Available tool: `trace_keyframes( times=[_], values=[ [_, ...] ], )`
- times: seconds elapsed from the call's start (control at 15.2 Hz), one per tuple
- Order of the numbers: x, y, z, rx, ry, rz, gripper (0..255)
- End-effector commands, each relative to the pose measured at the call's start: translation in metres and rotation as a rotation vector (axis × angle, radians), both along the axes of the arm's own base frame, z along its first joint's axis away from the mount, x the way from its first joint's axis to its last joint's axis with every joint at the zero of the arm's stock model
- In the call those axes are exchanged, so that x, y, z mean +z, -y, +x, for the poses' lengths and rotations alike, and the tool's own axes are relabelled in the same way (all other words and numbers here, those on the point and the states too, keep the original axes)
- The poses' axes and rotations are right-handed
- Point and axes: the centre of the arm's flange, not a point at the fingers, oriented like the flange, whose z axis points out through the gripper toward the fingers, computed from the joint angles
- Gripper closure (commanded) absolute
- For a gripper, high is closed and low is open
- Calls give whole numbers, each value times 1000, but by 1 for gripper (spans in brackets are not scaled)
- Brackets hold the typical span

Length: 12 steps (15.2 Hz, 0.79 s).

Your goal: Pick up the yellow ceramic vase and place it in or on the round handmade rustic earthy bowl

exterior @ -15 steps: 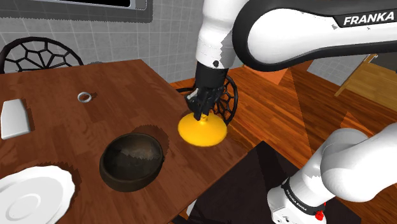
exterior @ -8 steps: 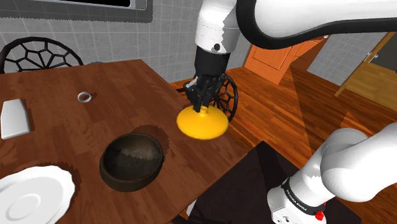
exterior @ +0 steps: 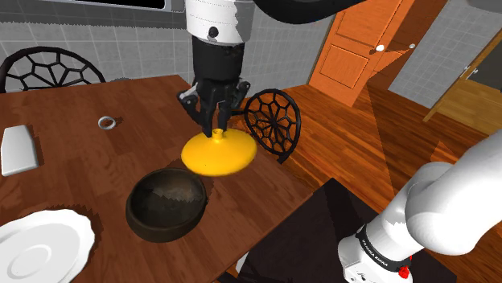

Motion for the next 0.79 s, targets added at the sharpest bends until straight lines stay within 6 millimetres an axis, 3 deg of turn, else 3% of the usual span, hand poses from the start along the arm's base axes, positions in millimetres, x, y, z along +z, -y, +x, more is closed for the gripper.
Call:
trace_keyframes(
  times=[0.0, 0.4, 0.73],
  values=[
    [4, -26, 6, -2, 0, 1, 255],
    [20, -98, 27, -2, 0, 1, 255],
    [-6, -98, 27, -2, 0, 1, 255]
  ],
)
